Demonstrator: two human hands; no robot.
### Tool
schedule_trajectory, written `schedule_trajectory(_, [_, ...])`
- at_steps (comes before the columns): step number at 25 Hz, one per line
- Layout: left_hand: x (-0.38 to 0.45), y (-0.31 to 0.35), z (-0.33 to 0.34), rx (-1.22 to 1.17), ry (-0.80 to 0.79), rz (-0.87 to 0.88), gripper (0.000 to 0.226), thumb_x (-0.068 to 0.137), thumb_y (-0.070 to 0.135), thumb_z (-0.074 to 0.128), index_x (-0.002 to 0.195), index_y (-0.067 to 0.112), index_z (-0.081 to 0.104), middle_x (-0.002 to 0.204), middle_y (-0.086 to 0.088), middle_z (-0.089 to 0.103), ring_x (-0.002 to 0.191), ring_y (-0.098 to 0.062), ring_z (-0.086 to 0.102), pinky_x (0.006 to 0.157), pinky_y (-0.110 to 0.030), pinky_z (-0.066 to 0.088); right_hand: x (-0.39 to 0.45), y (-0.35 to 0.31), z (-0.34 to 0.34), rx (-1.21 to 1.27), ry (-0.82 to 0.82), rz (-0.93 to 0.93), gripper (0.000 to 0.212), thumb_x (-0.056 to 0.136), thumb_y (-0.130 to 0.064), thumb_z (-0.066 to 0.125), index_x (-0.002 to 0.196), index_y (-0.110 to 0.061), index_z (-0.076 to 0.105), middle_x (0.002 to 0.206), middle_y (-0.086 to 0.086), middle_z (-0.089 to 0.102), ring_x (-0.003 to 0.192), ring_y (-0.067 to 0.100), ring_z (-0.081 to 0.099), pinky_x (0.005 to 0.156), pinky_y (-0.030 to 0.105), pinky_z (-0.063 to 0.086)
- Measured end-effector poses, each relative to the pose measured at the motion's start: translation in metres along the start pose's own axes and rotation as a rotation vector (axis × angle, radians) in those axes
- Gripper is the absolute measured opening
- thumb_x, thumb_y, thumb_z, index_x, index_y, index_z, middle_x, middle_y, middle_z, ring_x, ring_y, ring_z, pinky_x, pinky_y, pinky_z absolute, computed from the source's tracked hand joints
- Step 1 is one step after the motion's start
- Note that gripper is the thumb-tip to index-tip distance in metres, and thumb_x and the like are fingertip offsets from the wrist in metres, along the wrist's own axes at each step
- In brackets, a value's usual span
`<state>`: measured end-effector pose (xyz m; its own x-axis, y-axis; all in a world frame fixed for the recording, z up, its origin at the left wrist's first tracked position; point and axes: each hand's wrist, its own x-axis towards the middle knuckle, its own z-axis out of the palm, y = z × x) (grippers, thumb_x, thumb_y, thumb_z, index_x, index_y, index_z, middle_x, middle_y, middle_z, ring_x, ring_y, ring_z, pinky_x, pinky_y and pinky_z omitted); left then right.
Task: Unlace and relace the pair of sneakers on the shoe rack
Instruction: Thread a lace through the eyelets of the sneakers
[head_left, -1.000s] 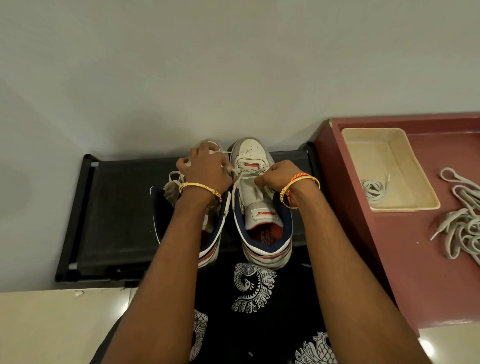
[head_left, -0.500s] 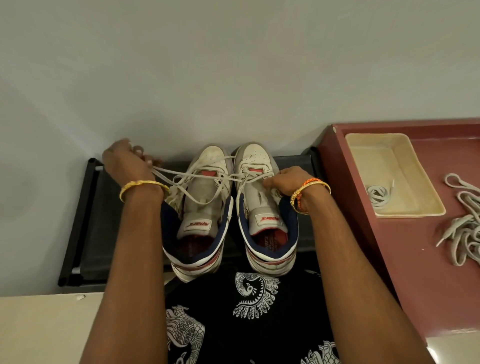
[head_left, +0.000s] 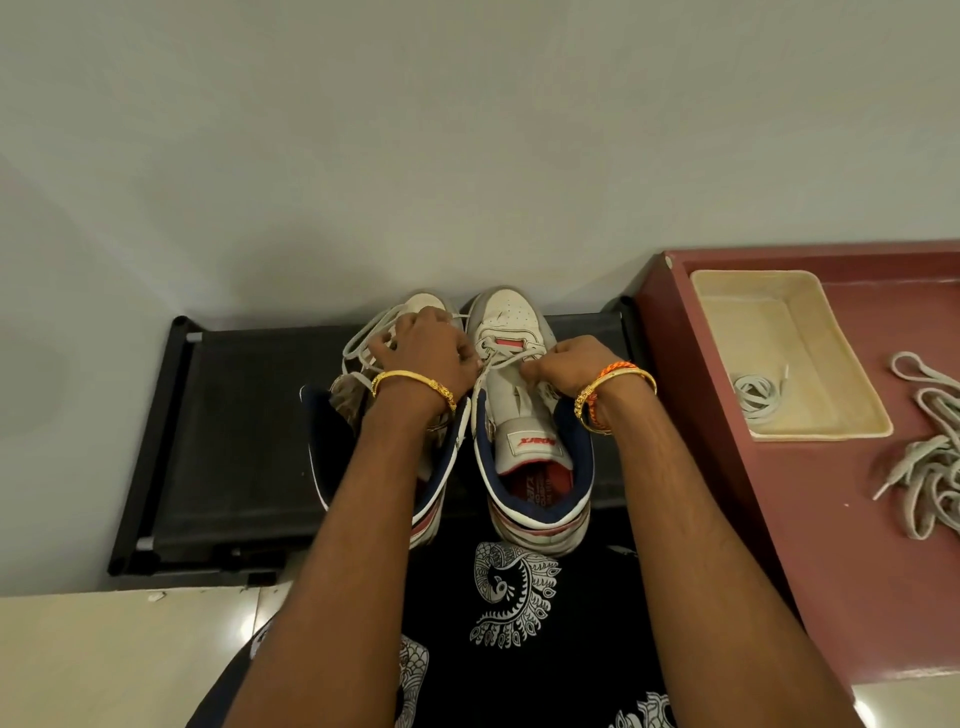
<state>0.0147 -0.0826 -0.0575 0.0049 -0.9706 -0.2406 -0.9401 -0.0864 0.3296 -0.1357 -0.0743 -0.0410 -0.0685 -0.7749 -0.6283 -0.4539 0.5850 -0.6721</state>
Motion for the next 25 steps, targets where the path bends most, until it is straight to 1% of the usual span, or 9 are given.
schedule_trajectory(5, [-0.004, -0.021, -0.005, -0.170, 0.222, -0.091, 0.008, 0.082, 0.021, 0.066, 0.090, 0.022, 0.069, 0.143, 0.004, 0.032, 0.132, -0.020, 0.029, 0.106, -0.044, 0.016, -0.001, 0.000, -0.001, 0.045, 0.015, 0.018, 0.016, 0.083, -0.012, 0.067, 0.095, -0.006, 0.057, 0.071, 0.001, 0.052, 0.060, 0.011, 0.048, 0.028, 0.010, 0.032])
schedule_trajectory(7, [-0.006, -0.020, -0.005, -0.241, 0.233, -0.086, 0.004, 0.081, 0.019, 0.066, 0.082, 0.023, 0.066, 0.141, 0.005, 0.035, 0.130, -0.018, 0.034, 0.109, -0.045, 0.014, -0.001, 0.000, -0.002, 0.044, 0.019, 0.020, 0.018, 0.083, -0.011, 0.067, 0.097, -0.005, 0.058, 0.073, 0.001, 0.053, 0.062, 0.011, 0.049, 0.034, 0.015, 0.039])
schedule_trajectory(10, [-0.005, -0.014, -0.005, -0.222, 0.125, -0.032, 0.016, 0.090, 0.026, 0.053, 0.088, 0.021, 0.068, 0.134, 0.004, 0.049, 0.132, -0.017, 0.035, 0.112, -0.047, 0.005, 0.000, 0.001, -0.003, 0.008, 0.019, 0.023, 0.017, 0.083, -0.012, 0.066, 0.096, -0.004, 0.059, 0.077, 0.004, 0.056, 0.062, 0.011, 0.050, 0.046, 0.020, 0.038])
schedule_trajectory(14, [-0.010, -0.002, -0.008, -0.148, -0.185, -0.015, 0.056, 0.098, 0.053, 0.021, 0.103, 0.023, 0.068, 0.152, -0.004, 0.031, 0.144, -0.017, 0.011, 0.114, -0.046, -0.003, 0.002, 0.002, -0.006, 0.006, 0.012, 0.018, 0.020, 0.083, -0.014, 0.065, 0.099, -0.003, 0.062, 0.075, 0.002, 0.056, 0.063, 0.011, 0.051, 0.049, 0.020, 0.039])
schedule_trajectory(16, [-0.010, 0.000, -0.007, -0.206, -0.188, -0.024, 0.067, 0.096, 0.058, 0.014, 0.106, 0.020, 0.069, 0.137, -0.007, 0.049, 0.137, -0.022, 0.028, 0.113, -0.045, 0.008, 0.002, 0.002, -0.008, 0.012, 0.004, 0.014, 0.018, 0.084, -0.015, 0.064, 0.098, -0.004, 0.062, 0.074, 0.000, 0.055, 0.063, 0.010, 0.051, 0.049, 0.019, 0.038])
schedule_trajectory(18, [-0.010, -0.002, -0.012, -0.468, -0.092, -0.067, 0.068, 0.093, 0.062, 0.017, 0.087, 0.023, 0.072, 0.097, 0.001, 0.066, 0.109, -0.021, 0.053, 0.105, -0.043, 0.027, 0.002, 0.004, -0.008, 0.041, 0.010, -0.002, 0.012, 0.087, -0.017, 0.062, 0.091, -0.006, 0.061, 0.074, 0.000, 0.056, 0.064, 0.010, 0.050, 0.050, 0.019, 0.038])
schedule_trajectory(19, [-0.009, -0.004, -0.017, -0.623, -0.064, -0.080, 0.066, 0.093, 0.062, 0.019, 0.079, 0.024, 0.072, 0.088, 0.004, 0.068, 0.099, -0.018, 0.057, 0.101, -0.041, 0.034, 0.003, 0.005, -0.007, 0.071, 0.031, -0.032, 0.013, 0.087, -0.018, 0.062, 0.088, -0.006, 0.061, 0.074, 0.001, 0.057, 0.065, 0.011, 0.051, 0.052, 0.019, 0.039])
schedule_trajectory(22, [-0.012, -0.006, -0.038, -1.021, -0.086, -0.067, 0.065, 0.096, 0.056, 0.026, 0.075, 0.019, 0.075, 0.089, -0.005, 0.073, 0.095, -0.022, 0.064, 0.100, -0.044, 0.042, 0.004, 0.003, -0.011, 0.211, 0.152, -0.228, 0.010, 0.087, -0.014, 0.061, 0.085, -0.005, 0.064, 0.080, 0.007, 0.062, 0.066, 0.010, 0.053, 0.056, 0.019, 0.044])
schedule_trajectory(25, [-0.023, 0.000, -0.064, -1.342, -0.180, 0.066, 0.058, 0.096, 0.047, 0.031, 0.089, 0.007, 0.073, 0.101, -0.014, 0.072, 0.101, -0.026, 0.065, 0.095, -0.043, 0.048, -0.010, -0.014, -0.010, 0.305, 0.024, -0.474, 0.013, 0.089, -0.006, 0.057, 0.085, -0.007, 0.069, 0.084, 0.002, 0.069, 0.068, 0.001, 0.062, 0.062, 0.012, 0.049])
